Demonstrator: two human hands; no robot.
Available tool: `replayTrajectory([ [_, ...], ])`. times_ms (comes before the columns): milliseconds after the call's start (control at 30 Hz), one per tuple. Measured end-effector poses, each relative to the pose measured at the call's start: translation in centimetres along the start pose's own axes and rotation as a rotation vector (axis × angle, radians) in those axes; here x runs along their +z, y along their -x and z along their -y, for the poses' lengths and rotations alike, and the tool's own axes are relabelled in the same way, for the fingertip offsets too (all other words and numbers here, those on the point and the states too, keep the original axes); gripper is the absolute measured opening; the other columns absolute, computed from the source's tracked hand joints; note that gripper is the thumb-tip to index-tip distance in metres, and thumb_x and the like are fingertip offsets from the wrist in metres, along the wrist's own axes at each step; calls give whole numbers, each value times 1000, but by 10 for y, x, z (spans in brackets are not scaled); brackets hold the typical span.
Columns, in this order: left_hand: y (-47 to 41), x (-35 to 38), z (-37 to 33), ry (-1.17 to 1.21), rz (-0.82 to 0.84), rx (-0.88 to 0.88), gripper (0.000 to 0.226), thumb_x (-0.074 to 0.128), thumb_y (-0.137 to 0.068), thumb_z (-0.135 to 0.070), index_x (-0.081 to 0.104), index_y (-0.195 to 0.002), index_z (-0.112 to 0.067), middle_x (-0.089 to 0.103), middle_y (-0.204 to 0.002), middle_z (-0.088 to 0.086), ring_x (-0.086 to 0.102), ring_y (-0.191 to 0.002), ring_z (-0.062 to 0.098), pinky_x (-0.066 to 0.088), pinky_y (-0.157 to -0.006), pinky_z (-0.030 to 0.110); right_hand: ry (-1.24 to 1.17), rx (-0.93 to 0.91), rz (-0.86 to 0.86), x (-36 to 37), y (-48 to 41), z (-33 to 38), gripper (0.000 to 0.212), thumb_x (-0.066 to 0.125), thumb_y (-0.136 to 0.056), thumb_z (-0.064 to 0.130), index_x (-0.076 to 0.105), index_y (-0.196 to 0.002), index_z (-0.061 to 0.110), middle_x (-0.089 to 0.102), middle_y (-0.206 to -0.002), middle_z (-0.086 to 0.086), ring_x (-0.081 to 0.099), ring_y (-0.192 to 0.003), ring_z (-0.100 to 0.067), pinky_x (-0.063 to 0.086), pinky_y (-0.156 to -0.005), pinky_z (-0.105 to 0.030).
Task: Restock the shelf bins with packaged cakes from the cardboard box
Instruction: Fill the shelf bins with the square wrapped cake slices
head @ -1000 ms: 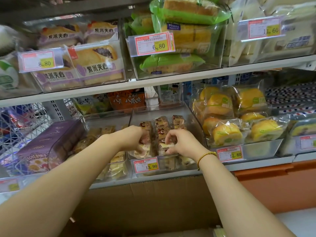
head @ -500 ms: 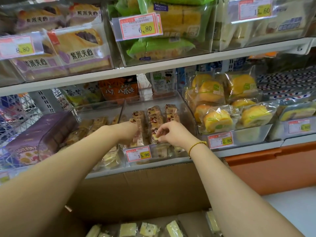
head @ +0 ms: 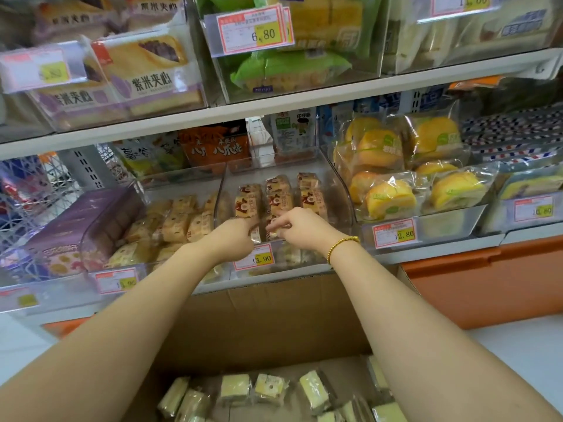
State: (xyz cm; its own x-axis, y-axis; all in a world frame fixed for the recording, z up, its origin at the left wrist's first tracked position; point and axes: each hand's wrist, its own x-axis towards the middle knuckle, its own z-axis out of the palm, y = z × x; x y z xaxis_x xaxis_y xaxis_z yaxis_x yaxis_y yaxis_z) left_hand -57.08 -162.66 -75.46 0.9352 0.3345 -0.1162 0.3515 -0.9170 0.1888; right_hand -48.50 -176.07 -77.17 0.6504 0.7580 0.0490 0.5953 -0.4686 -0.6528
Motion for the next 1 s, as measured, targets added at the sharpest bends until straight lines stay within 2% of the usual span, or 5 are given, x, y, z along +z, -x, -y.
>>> replayTrajectory([
  [167,56,19,7,312,-421,85,39,54,-93,-15,53,-132,-21,57,-128,-3,56,-108,7,43,-83,15,209,-120,-93,6,15,5,36,50,-96,18,54,-132,17,46,-141,-7,45,-127,-24,39,-102,-32],
  [300,115,53,39,430,-590,92,8,55,-95,-22,63,-93,-21,61,-83,-11,55,-73,-6,40,-63,7,276,-310,-370,22,53,15,19,57,-92,30,54,-86,13,54,-96,-9,54,-86,-23,45,-75,-34],
  [533,140,152,88,344,-237,-69,21,54,-95,-23,69,-90,-9,66,-90,3,60,-81,16,50,-75,33,568,-74,446,87,116,-24,39,51,-95,45,46,-67,18,49,-69,5,50,-72,-18,35,-64,-30],
  [733,138,247,94,62,731,-91,31,52,-96,-26,61,-117,-5,61,-118,10,58,-102,23,44,-84,31,403,304,756,155,144,-77,26,60,-91,38,58,-84,13,62,-87,-4,56,-80,-20,44,-68,-31],
  [1000,202,331,116,494,589,-411,17,53,-91,-17,54,-107,-16,59,-87,-4,59,-78,18,43,-61,25,366,602,765,230,175,-126,27,55,-95,35,62,-91,9,66,-108,-14,58,-111,-29,41,-92,-31],
])
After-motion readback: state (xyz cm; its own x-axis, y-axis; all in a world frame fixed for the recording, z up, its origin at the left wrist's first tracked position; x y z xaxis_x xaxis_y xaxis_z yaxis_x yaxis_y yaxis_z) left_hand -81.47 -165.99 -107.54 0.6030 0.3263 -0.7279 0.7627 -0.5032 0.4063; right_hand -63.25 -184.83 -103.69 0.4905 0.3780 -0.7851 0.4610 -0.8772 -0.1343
